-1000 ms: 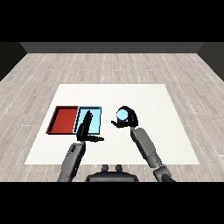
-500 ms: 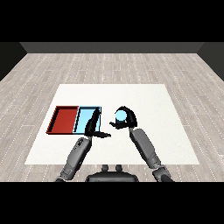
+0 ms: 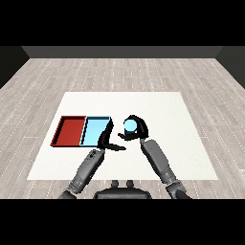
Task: Pick the blue can and put it in the blue box
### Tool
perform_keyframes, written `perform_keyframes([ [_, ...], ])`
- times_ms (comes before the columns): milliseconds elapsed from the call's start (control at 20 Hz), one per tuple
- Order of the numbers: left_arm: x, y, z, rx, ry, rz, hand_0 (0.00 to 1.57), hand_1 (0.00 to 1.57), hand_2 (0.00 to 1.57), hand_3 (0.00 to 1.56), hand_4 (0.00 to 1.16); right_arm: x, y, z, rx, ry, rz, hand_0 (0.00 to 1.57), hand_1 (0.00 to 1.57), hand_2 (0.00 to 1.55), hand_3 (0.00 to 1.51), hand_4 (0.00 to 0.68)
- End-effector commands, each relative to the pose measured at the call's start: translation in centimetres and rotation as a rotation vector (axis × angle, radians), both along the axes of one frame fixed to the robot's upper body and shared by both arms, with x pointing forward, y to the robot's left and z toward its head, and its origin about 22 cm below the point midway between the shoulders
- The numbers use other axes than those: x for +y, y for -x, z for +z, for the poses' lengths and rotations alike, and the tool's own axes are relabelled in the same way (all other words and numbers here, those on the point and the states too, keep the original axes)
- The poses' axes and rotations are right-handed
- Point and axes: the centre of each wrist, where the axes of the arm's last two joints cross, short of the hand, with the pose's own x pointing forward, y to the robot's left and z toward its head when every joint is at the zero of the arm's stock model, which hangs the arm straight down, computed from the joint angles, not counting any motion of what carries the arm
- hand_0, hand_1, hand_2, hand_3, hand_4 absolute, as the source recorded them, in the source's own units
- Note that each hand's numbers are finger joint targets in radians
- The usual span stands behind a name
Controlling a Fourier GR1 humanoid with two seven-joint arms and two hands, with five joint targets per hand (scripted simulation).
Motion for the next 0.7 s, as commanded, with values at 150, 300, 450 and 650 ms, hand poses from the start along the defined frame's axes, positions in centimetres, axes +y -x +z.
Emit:
perform_keyframes([
  [150,-1.7,0.0,-0.5,0.01,-0.013,-0.027,0.0,0.0,0.0,0.0,0.0,2.4,0.1,1.0,-0.016,0.004,0.04,1.4,1.4,1.45,1.41,0.682],
  [300,-2.4,0.3,-1.7,0.027,-0.014,-0.015,0.0,0.0,0.0,0.0,0.0,2.0,0.7,0.0,-0.018,-0.024,0.04,1.4,1.4,1.46,1.42,0.681],
  [450,-1.4,-0.9,-0.9,0.035,-0.003,-0.028,0.0,0.0,0.0,0.0,0.0,1.7,2.0,0.3,-0.044,-0.004,0.043,1.39,1.39,1.44,1.4,0.659],
  [650,-2.6,-0.7,-1.5,0.032,0.0,-0.025,0.0,0.0,0.0,0.0,0.0,2.5,1.6,-1.1,-0.032,0.003,0.054,1.39,1.39,1.43,1.39,0.651],
])
